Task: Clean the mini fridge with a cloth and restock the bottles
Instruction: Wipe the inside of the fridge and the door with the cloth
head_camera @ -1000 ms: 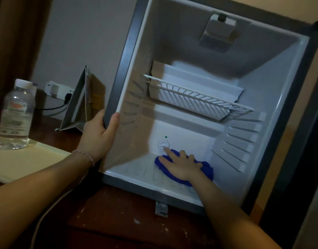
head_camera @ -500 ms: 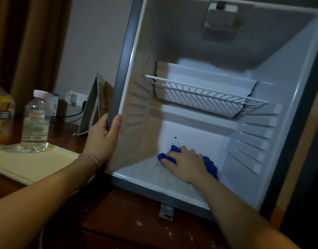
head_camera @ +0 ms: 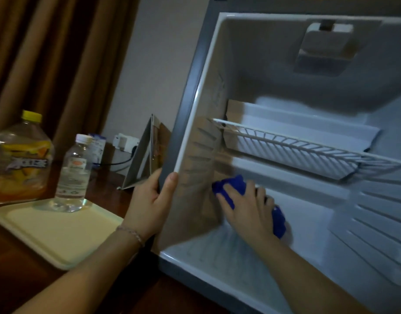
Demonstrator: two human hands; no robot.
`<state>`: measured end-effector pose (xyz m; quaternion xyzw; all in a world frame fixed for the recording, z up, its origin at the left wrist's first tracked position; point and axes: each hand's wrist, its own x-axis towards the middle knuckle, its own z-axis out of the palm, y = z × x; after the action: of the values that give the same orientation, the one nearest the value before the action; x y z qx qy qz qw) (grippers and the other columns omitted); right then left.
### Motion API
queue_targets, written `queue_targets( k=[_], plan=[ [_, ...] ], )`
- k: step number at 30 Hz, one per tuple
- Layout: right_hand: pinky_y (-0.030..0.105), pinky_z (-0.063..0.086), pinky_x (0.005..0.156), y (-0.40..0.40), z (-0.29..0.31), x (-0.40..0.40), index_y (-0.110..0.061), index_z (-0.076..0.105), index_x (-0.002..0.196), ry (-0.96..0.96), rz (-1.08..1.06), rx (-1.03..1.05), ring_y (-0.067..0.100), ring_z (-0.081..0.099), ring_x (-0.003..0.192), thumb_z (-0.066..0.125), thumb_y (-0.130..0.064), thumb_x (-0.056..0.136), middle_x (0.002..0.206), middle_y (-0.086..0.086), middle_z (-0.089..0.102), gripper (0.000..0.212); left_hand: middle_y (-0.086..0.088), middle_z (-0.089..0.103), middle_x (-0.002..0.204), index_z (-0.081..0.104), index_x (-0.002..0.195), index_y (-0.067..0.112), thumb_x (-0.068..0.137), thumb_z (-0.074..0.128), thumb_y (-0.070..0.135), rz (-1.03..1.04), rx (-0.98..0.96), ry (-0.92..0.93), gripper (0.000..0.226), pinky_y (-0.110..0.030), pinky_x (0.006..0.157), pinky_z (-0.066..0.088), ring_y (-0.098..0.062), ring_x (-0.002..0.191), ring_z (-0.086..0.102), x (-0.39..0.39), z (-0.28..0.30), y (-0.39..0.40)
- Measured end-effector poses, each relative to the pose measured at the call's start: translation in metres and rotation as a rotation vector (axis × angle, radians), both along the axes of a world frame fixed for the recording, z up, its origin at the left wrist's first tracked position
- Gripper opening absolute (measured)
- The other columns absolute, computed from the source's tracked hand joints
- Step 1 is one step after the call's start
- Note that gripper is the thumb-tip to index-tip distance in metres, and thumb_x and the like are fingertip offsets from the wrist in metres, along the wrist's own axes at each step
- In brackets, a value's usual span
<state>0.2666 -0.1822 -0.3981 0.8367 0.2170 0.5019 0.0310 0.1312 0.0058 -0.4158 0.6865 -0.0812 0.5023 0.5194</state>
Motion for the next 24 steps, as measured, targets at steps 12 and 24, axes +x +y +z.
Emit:
queue_targets(
  k=[12, 24],
  plan=[
    [0.061, 0.035, 0.087, 0.013, 0.0, 0.039, -0.032, 0.076, 0.1, -0.153, -0.091, -0.346, 0.043, 0.04, 0.12, 0.083, -0.051, 0.065, 0.129, 0.013, 0.061, 0.04, 0.018, 0.07, 0.079, 0.056, 0.09, 0.036, 0.088, 0.045, 0.047, 0.004, 0.009, -0.043, 0.016, -0.015, 0.061, 0.053, 0.004, 0.075, 0.067, 0.003, 0.001, -0.001],
    [0.051, 0.034, 0.081, 0.015, -0.008, 0.028, -0.038, 0.071, 0.105, -0.007, -0.086, -0.406, 0.036, 0.035, 0.112, 0.05, -0.059, 0.09, 0.128, 0.005, 0.055, 0.033, 0.01, 0.066, 0.08, 0.057, 0.09, 0.033, 0.089, 0.045, 0.046, 0.007, 0.0, -0.057, 0.018, -0.009, 0.061, 0.049, 0.009, 0.077, 0.064, 0.002, -0.001, -0.002]
  ],
)
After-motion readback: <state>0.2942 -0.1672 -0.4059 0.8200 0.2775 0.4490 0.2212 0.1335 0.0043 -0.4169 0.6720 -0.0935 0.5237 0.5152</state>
